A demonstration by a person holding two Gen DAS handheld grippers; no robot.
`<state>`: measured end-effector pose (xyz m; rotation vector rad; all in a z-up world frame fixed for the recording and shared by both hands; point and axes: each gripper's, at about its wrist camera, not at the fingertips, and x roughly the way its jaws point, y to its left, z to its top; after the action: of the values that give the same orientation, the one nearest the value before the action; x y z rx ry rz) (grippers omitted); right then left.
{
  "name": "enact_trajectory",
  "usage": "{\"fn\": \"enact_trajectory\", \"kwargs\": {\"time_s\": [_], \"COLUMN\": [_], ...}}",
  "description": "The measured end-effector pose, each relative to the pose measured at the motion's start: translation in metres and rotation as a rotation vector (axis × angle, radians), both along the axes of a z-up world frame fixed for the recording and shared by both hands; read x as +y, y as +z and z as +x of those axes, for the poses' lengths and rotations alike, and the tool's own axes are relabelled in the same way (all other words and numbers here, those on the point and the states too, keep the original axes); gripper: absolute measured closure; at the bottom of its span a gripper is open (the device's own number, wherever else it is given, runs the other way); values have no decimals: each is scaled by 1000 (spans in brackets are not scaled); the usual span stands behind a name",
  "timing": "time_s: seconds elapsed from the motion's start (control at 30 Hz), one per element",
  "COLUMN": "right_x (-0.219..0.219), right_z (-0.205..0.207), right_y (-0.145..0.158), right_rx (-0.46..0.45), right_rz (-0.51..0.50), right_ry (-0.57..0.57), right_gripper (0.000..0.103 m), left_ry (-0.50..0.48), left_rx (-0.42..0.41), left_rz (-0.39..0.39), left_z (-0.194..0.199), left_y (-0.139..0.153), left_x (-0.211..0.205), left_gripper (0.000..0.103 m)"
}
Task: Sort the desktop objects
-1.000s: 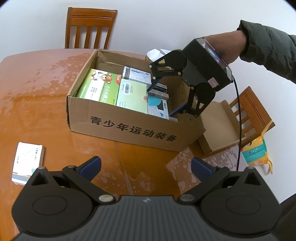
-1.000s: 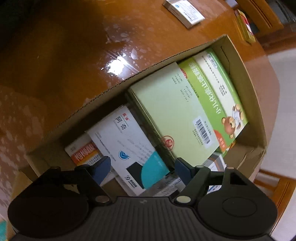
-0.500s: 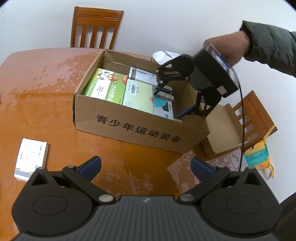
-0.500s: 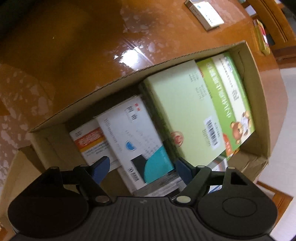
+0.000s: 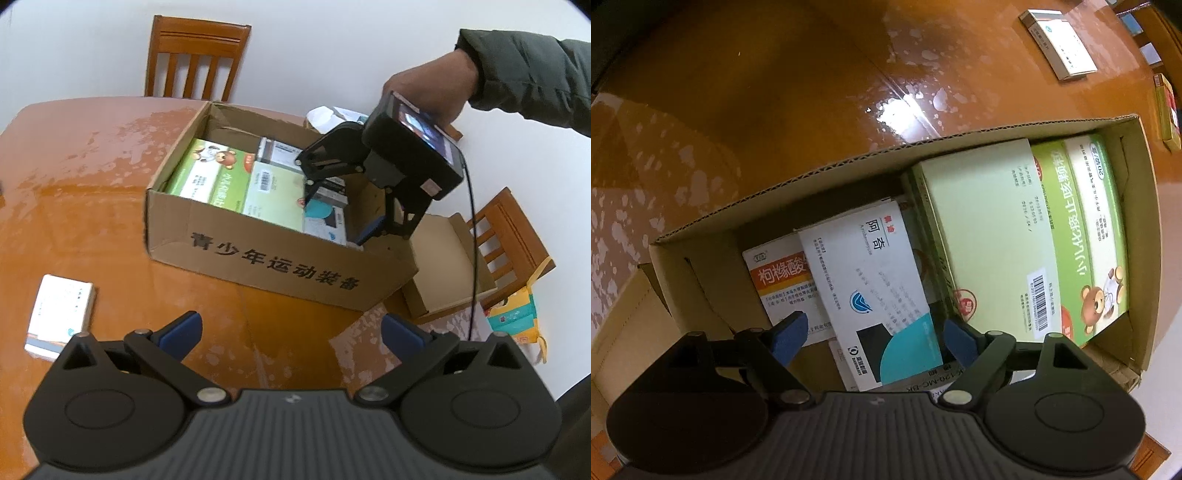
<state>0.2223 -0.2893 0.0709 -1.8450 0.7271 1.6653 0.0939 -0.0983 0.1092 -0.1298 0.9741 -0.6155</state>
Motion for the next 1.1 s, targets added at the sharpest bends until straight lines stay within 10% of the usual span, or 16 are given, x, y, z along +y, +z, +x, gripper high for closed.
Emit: {"fn": "enact_trajectory", "kwargs": {"time_s": [0.4, 1.1], "right_x": [-11, -32], "right_z": [22, 40], "right_y": [-1, 0], "right_rx": [130, -28], "right_rz": [12, 25], "right_ry": [-114, -21], "right_gripper": [18, 21], "left_ry": [-64, -56], "left_rx": [-33, -33], "left_rz": [-115, -155], "left_z": [32, 44], "left_y": [6, 3], "left_x": [-49, -72], "left_gripper": [0, 0]}}
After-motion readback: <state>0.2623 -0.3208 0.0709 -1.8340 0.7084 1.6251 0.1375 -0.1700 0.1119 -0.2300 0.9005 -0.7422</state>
